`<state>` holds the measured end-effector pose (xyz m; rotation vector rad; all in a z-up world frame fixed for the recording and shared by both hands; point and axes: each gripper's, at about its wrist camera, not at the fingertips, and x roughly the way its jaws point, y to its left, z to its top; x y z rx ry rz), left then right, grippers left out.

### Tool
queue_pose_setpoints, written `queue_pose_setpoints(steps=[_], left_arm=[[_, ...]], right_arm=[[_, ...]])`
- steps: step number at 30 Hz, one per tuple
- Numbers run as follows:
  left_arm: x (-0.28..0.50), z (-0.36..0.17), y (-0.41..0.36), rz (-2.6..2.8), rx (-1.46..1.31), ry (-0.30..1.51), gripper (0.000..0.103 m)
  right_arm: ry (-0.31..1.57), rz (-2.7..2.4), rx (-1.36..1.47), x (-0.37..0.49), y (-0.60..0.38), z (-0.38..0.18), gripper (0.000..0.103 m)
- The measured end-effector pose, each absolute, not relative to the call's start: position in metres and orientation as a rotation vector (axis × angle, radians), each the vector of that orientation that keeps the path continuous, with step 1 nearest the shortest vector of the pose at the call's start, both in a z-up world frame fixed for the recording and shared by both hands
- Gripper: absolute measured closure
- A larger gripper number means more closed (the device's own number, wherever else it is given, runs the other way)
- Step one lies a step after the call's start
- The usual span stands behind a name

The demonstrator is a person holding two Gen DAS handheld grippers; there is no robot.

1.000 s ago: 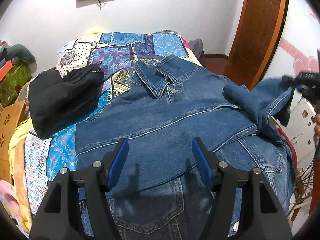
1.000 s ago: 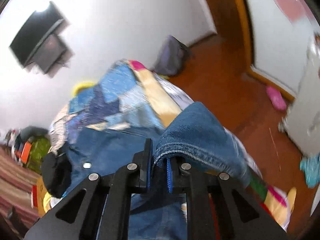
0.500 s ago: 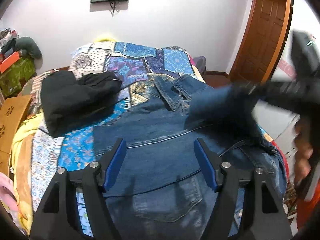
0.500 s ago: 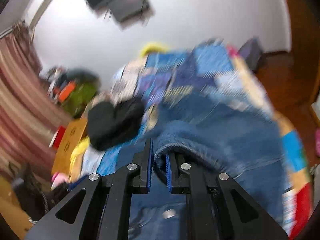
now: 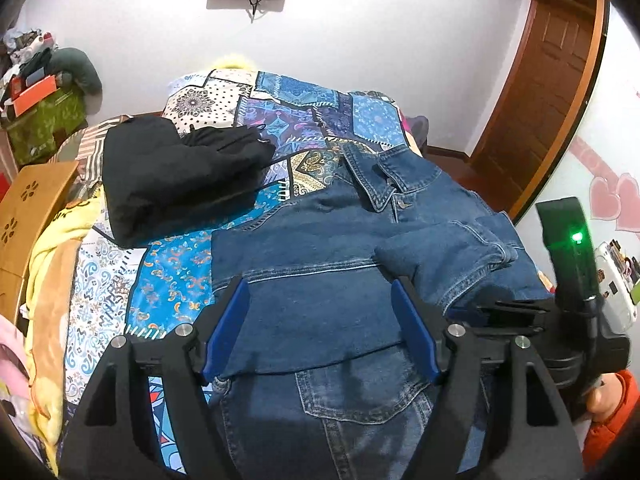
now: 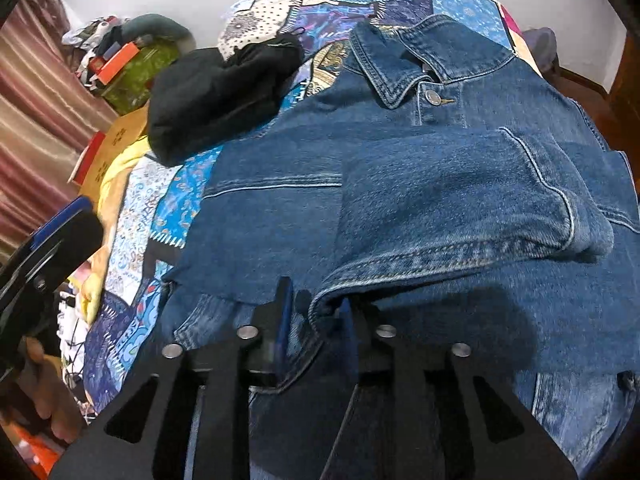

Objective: Fold large clothes

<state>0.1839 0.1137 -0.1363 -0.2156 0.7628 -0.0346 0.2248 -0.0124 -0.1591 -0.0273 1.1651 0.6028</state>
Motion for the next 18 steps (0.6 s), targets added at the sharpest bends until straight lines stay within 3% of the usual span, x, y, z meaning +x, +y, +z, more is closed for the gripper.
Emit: queue_pose_setpoints(steps=[2,7,9,11,18], left_arm=[[0.185,-0.135,0.108,-0.037,-0.196,0.765,0.031],[0.189,-0.127,0.091,-0.051,-0.142,0.760,0.031],[0.193,-0.123,0.082,-0.059,-0.120,0.758,0.031],[0.198,-0.120,0.072,-0.071,-0.099,0.758,0.031],[0.222,-0.123,0.019,-0.126,0.014,0.769,0.031]], right_arm=[[1.176,0.621,-0.004,0.223,-0.016,-0.155,0.066],[1.131,0.598,0.004,0.215,-0.031,-0.139,0.065],[1.079,0.548,-0.015,0.213,-0.044,-0.129,0.055],[1.028,0.513,-0.014,0.211,-0.060,-0.120,0.052],[0.907,0.322,0.004,0.215,-0.133,-0.104,0.052]])
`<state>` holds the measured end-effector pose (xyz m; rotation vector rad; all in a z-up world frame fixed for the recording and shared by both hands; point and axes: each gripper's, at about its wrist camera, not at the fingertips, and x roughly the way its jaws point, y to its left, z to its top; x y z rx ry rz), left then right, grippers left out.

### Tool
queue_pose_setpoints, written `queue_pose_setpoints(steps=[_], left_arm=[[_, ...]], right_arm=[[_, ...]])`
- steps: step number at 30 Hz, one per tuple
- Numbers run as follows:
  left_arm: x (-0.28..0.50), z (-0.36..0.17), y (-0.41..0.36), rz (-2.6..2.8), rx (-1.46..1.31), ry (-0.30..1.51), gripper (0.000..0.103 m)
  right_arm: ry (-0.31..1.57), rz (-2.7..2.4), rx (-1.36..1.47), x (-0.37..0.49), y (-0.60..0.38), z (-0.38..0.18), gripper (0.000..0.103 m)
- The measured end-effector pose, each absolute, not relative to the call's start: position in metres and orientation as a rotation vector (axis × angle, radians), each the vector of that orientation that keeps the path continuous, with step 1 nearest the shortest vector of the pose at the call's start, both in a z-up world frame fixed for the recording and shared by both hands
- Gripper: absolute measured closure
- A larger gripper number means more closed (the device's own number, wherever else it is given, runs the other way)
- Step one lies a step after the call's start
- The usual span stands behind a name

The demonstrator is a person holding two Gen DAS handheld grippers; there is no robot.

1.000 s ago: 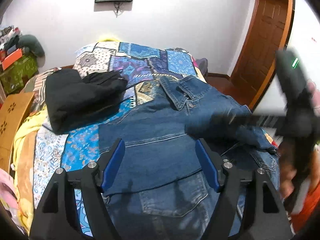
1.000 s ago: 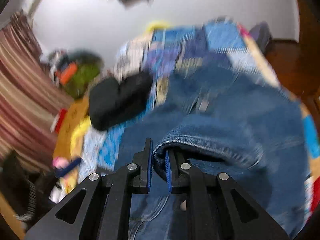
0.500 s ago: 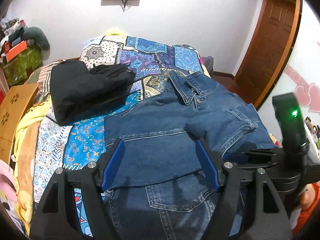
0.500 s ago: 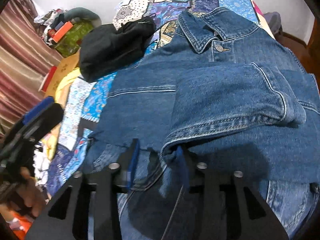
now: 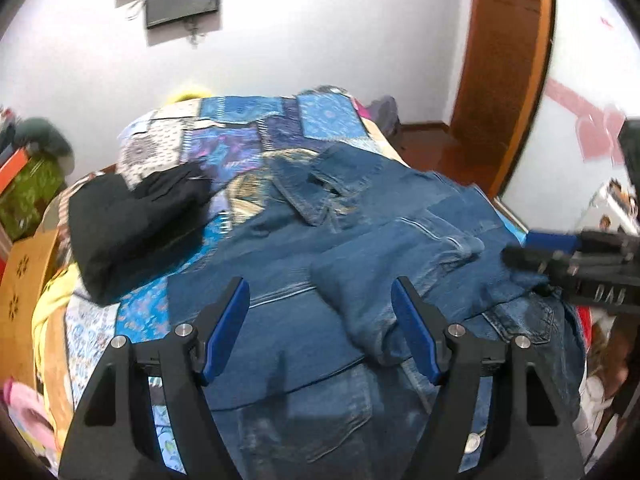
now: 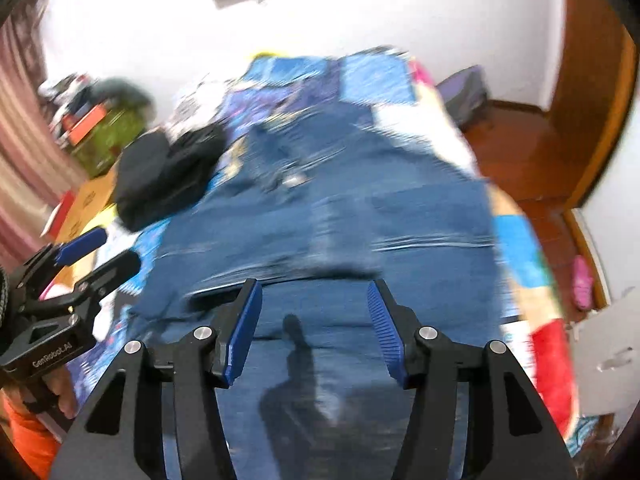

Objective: Fold large clothes

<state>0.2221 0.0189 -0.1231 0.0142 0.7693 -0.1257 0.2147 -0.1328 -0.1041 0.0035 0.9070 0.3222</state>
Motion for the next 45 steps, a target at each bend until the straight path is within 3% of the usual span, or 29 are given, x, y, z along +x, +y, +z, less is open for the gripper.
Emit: queue_pose_setpoints(steps=[12,25,27,29,31,45], left_arm=[[0.272,-0.168,-0.050,-0.263,0.144,0.944,0.031],[0.319,-0.184,-0.069,-0.402,0.033,1.041,0.029],[0.320,-0.182,-0.066,-0.392,0.024,1.024,0.041],[0.319,-0.180,-0.061,-0.349,0.046,1.008,0.067],[0.318,-0.177,-0.054,-0.312,0.056,0.989,0.073],[0.288,-0.125,0.096,-0.014,-0.093,0.781,0.088]], right_arm=[[0.967,0.160,0.115,0.232,-0.204,-0.132,0.052],[1.022,0.187,0.184,0.230,-0.218,-0.146,0.052],[1.023,0.189,0.180,0.229,-0.218,-0.146,0.052],[1.019,0.189,0.172,0.229,-0.216,-0.143,0.052],[1.014,0.189,0.162,0.230,-0.215,-0.141,0.052],[0.945,0.202,0.095,0.251,-0.189,-0.120,0.052]])
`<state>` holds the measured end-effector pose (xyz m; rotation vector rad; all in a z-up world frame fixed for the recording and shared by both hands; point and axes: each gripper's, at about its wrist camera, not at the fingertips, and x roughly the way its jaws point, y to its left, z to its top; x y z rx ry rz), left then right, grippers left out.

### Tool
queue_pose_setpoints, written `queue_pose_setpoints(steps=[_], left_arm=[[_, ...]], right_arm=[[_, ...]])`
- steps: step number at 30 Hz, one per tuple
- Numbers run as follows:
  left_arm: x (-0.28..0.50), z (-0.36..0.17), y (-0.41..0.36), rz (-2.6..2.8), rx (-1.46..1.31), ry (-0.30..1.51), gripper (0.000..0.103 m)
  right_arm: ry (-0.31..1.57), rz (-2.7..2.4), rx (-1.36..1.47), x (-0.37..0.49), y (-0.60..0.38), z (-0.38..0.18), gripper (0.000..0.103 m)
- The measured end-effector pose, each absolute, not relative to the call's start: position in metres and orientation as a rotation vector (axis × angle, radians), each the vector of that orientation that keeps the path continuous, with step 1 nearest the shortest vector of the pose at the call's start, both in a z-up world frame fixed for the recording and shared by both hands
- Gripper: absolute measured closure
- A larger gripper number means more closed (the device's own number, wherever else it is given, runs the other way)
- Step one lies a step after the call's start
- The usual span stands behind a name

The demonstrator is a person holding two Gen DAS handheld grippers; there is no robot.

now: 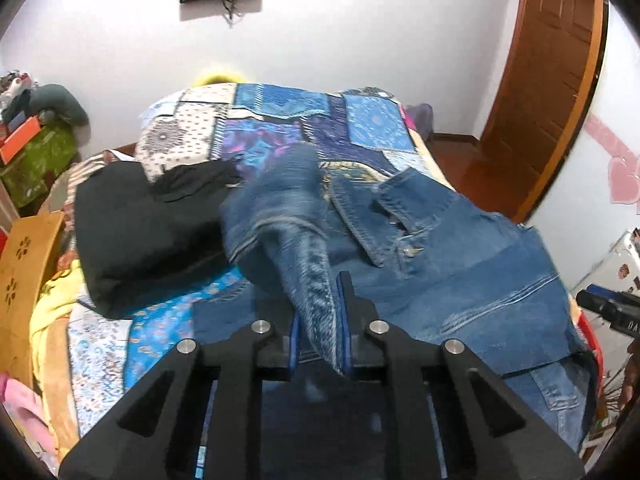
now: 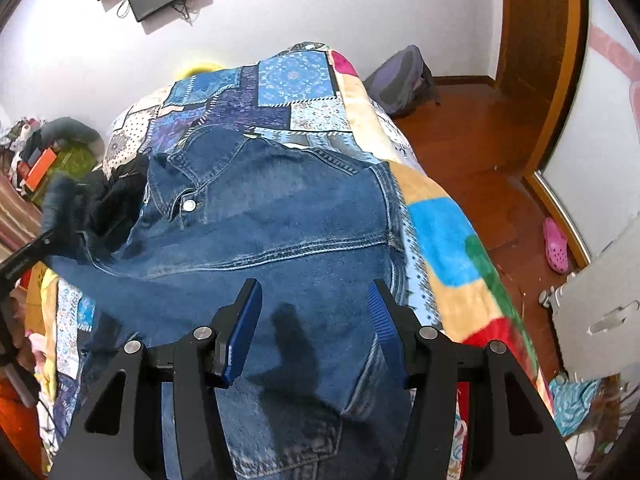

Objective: Fold large clothes

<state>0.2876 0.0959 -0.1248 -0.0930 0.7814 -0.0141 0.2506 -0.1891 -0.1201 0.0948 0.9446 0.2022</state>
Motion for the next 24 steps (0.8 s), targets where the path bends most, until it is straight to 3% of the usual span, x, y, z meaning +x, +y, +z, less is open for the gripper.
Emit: queue_pose_setpoints(steps=[6,10,12,13,16,18,20,24], left_arm=[[0.273,-0.151,0.104,-0.017,-0.094,0.825,0.088],[0.266,-0.179,0.116,-0.019,-0.130,0.899,0.080],[0.260,-0.191,0.121,0.006,-0.130,0.928,0.076],[0.257,-0.195,0.123,0.022,-0.122,0.936,0.070],[0.248,-0.208,0.130,0.011,-0.162,0.967,0.067],[0.242,-0.215,0.131,0.008,-0.178,1.003,0.061],[0.238,-0.219,0.130,0.072,-0.146,1.022,0.038],[0.226,-0.234,0.142,0.073,-0.167,1.078,0.034]], right_arm=[[1.017,0.211,0.068,0.255,-0.173,-0.141,0.052],[1.050,0.208,0.047,0.252,-0.169,-0.154,0.051],[1.047,0.201,0.042,0.250,-0.171,-0.152,0.043],[1.048,0.204,0.043,0.250,-0.172,-0.150,0.043],[1.054,0.209,0.045,0.250,-0.173,-0.148,0.043],[1.055,0.209,0.042,0.250,-0.172,-0.149,0.043],[1.056,0.207,0.044,0.250,-0.171,-0.150,0.043],[1.055,0.213,0.070,0.248,-0.172,-0.152,0.043]])
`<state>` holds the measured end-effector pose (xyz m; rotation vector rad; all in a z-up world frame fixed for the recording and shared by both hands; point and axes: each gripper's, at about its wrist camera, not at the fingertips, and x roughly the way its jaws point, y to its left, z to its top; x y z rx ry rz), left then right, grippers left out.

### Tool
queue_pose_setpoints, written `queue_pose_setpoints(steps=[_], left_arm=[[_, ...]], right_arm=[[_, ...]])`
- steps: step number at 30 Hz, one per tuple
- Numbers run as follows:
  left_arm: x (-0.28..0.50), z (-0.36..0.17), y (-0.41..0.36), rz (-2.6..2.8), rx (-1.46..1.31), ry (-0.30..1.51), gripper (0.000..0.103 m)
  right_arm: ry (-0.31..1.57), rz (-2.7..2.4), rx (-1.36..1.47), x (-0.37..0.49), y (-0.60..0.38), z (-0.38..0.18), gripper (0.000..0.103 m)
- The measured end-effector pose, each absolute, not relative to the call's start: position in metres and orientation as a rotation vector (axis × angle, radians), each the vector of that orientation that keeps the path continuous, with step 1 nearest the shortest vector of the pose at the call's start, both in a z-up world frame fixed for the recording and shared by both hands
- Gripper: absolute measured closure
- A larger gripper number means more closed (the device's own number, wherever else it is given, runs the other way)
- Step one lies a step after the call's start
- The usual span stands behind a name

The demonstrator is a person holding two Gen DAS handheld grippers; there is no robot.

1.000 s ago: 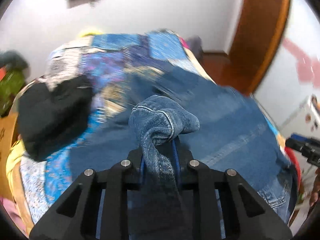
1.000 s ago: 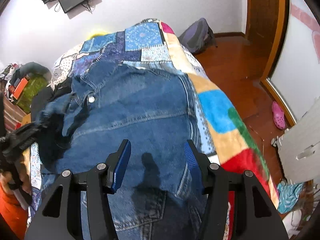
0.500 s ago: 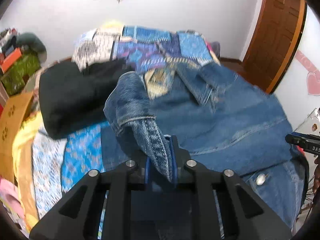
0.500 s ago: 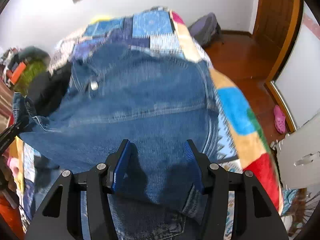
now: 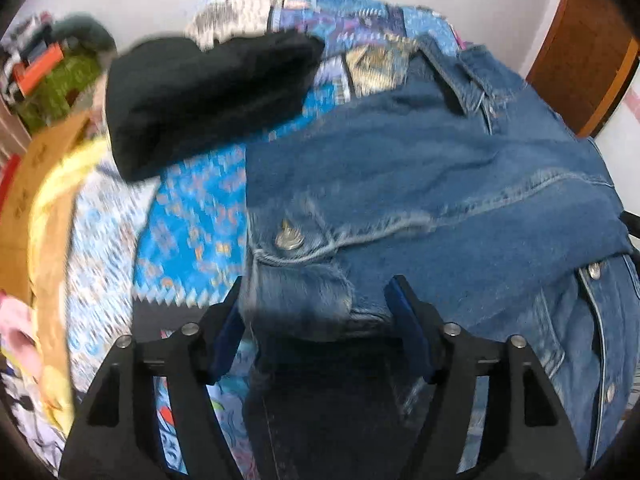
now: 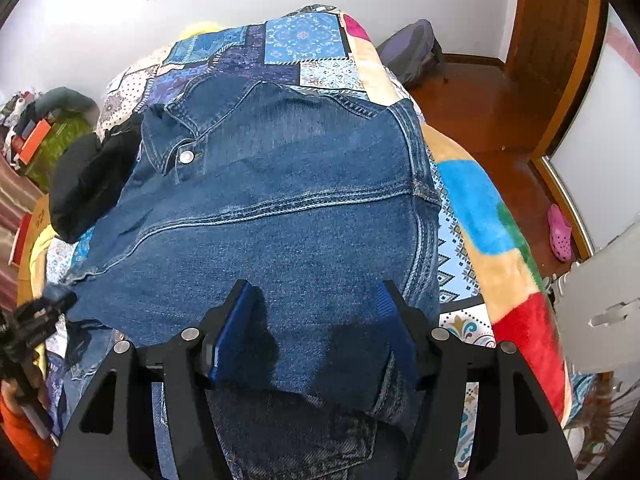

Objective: Fold large clothes

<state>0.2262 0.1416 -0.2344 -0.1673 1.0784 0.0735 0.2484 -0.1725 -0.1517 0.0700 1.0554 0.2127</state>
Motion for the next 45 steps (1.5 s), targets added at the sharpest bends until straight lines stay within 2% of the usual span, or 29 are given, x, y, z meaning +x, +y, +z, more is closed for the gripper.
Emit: queue_pose_setpoints(steps=[9,19,28,37,41,43,45], left_arm=[[0.215,-0.215,0.178,0.119,-0.283,1.052,0.032],[0.258,-0.186,0.217,0.097,-0.347,0.979,0.031],[0.294,-0.239,0.237,0.040,-0.496,1.099,0.031],[0.304,-0.306,0.251,-0.087,-0.836,1.184,0.031],[0.315,-0.315,0.248,-0.137,-0.913,1.166,0.032],[0.321,-0.316,0.247,-0.141,-0.929,1.159,0.032],[0.328,-0.315,0.244,-0.130,-0.910,1.158,0.035]], right_arm=[[1.066,0.270,0.136,0.253,-0.184,-0.141,0.043],[0.947,0.229,0.138,0.279,-0.215,-0.101,0.042],[1.069,0.221,0.187,0.322,-0.239,-0.137,0.042],[1.214,0.269,0.355,0.353,-0.251,-0.189,0.043],[1.234,0.365,0.493,0.358,-0.259,-0.197,0.058],[1.259,0.391,0.542,0.361,-0.260,-0.201,0.060],[1.262,0.397,0.549,0.363,-0.258,-0.201,0.070]])
